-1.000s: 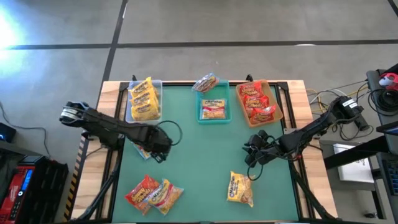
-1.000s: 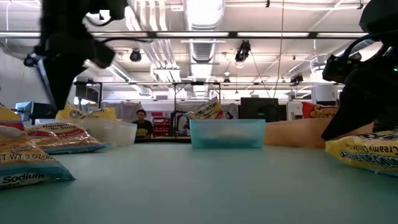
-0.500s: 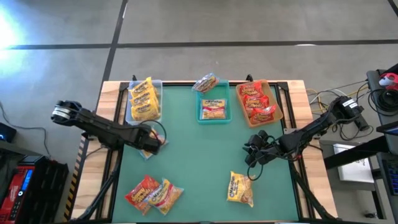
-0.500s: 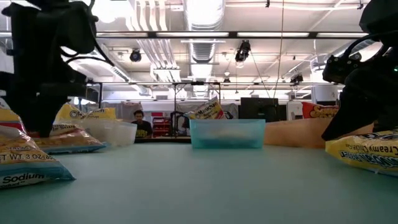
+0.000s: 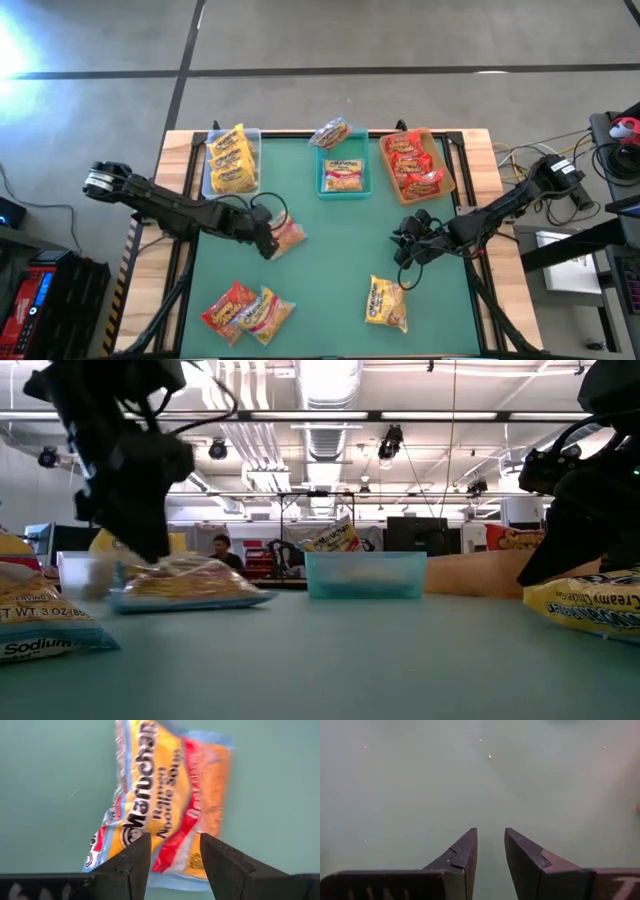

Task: Sort Maruchan noodles
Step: Put the blue noodle pack into the green bin

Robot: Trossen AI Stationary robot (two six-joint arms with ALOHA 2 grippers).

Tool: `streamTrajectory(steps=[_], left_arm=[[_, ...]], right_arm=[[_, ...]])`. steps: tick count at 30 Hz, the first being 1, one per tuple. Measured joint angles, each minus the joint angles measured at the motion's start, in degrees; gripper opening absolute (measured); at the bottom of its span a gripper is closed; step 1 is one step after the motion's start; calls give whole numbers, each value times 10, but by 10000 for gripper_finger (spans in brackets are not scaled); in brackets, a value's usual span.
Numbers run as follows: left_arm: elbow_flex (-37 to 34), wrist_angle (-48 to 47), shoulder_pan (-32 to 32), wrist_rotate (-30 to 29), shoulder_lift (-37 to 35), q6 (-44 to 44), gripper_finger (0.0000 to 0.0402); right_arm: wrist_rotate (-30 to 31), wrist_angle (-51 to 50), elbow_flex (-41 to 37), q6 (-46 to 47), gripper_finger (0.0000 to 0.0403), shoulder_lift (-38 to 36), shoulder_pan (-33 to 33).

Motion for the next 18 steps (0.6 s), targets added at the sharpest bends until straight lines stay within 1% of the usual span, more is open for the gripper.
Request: streamTrajectory(steps=[3,6,9,12,16,18], left_arm=[[14,24,0,0,0,32,152],[33,3,0,0,0,20,152],[55,-34,0,-3,0,-46,152],[62,-58,0,-31,0,-104,152],[59,-57,0,-73,4,-175,152],[58,-58,1,-80,13,-210,152]], right_arm=[[0,0,0,0,89,0,0],[0,0,0,0,89,0,0],[-3,0,0,0,89,0,0],[-3,0,0,0,89,0,0],[-3,0,0,0,89,0,0],[-3,0,0,0,89,0,0]])
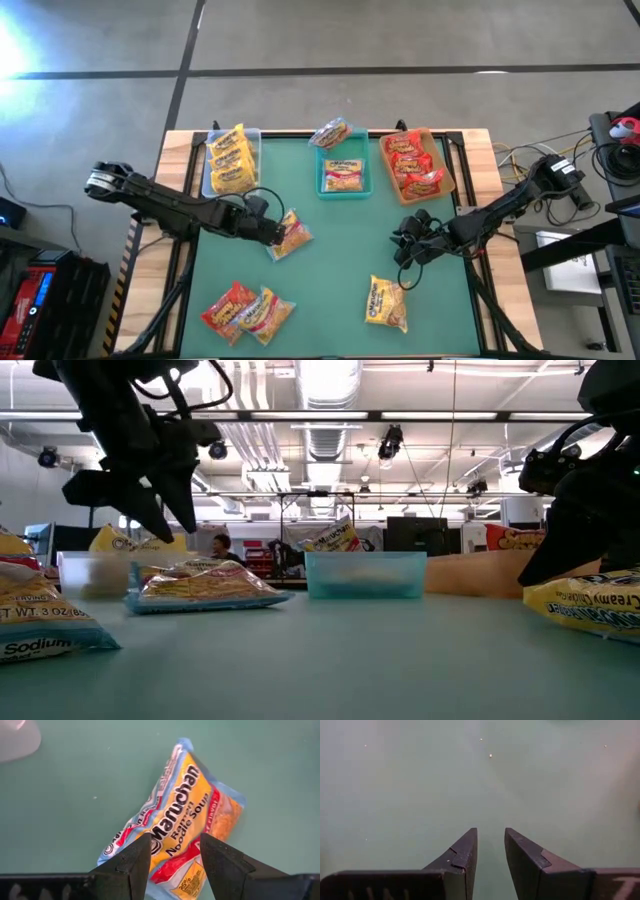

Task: Sort Maruchan noodles
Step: Put the blue noodle pack into the green bin

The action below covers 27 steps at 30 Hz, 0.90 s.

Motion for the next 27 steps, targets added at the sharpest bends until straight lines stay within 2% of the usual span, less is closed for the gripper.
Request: streamTrajectory(steps=[3,13,22,27], left_arm=[[1,1,0,0,17,-15,152],[9,10,0,15,95,35,152],[9,140,15,17,154,255,152],[8,262,40,39,180,448,152]], right_arm=[[0,0,0,0,89,0,0],[0,0,0,-9,89,0,0],[0,0,0,-9,89,0,0],[0,0,0,-9,89,0,0]])
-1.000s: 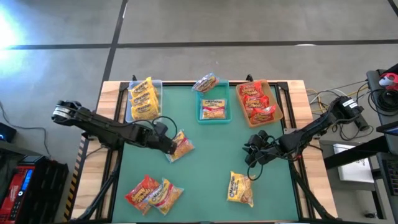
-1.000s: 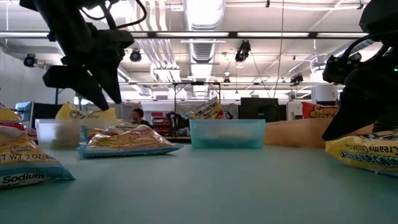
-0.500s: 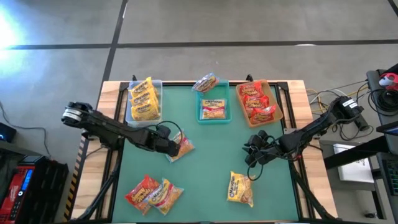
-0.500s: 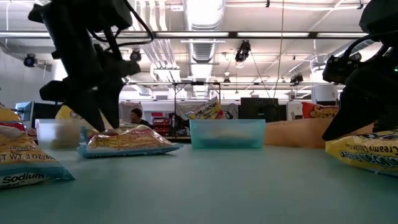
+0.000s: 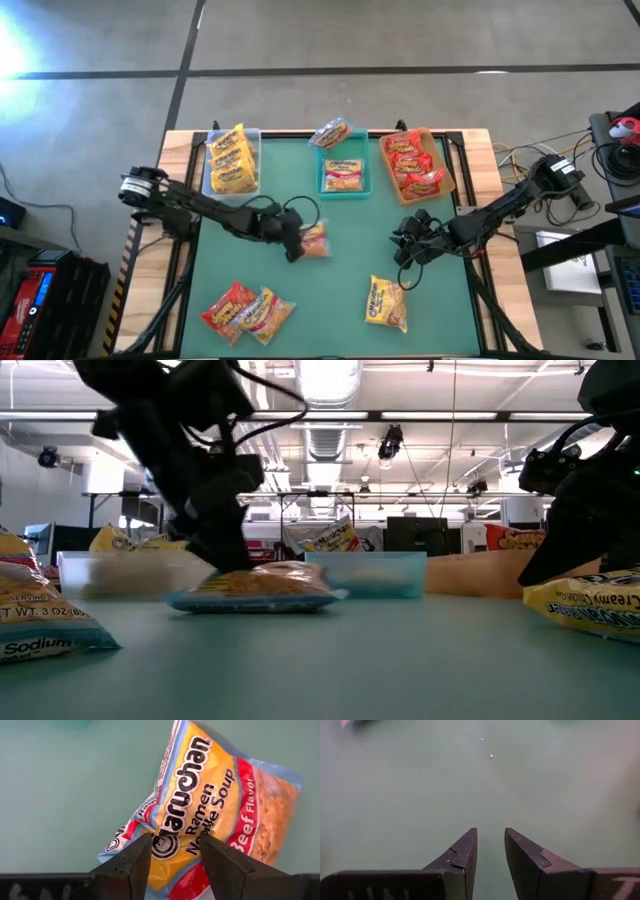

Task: Sort Maruchan noodles
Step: Put the blue noodle pack into the green bin

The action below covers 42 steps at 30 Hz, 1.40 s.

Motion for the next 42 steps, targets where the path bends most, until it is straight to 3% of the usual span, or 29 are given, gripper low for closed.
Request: streamTrajectory(steps=[5,10,12,17,22,28,30,35,42], left_arm=[[0,161,32,104,31,203,152],[3,332,59,162,60,286,152],[20,314,65,163,62,236,152],[81,109,52,169,61,-64,152],[130,3,-16,165,61,-150,152],[148,-20,-72,94,65,-236,152],[146,-36,-76,93,74,-257,152],[145,-75,-75,109,96,-270,152],[146,-79,-71,106,122,-234,152]], right_arm=[[0,0,0,0,89,0,0],[0,0,1,0,89,0,0],[0,0,5,2,89,0,0],[15,4,17,15,89,0,0],[96,63,34,-12,89,0,0],[105,162,36,-110,89,4,-30],[80,162,35,-120,89,5,-53],[-60,191,35,-150,89,5,-111],[-156,201,41,-186,103,4,-147]])
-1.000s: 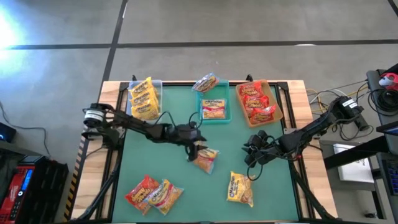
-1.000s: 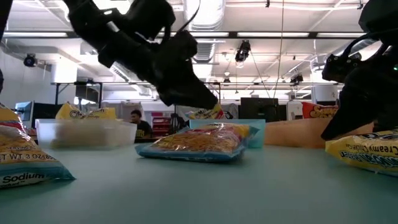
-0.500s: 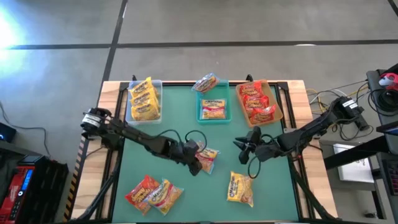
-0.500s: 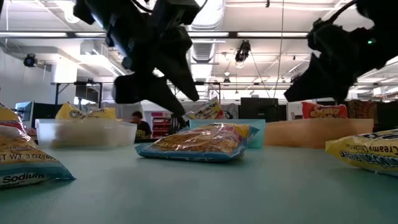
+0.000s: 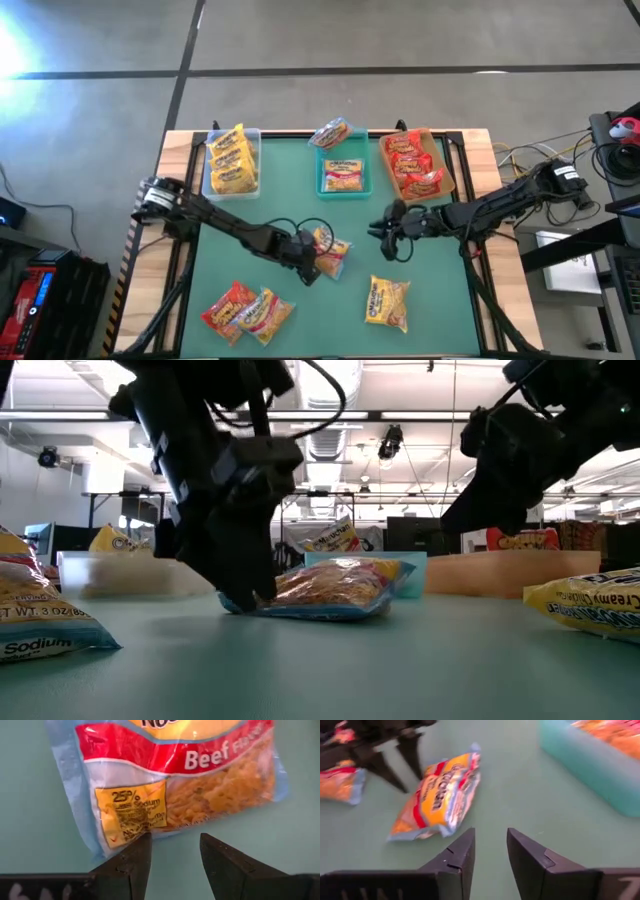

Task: Sort Maruchan noodles
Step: Put the blue noodle pack into the green bin

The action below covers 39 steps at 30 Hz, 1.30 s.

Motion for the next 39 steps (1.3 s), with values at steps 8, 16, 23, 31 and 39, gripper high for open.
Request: streamTrajectory(steps=[8,16,23,31,39], left_arm=[[7,20,41,-58,27,168,152],[10,98,99,-77,30,316,152],[11,113,124,-67,23,337,152],[11,127,87,-25,26,326,152],[11,179,80,-52,60,375,152]], right_arm=[[10,2,1,0,136,0,-1],[42,8,1,1,132,0,-1],[40,23,2,22,123,0,-1],[40,-35,1,76,143,0,-26],[-20,-21,1,91,191,0,-49]])
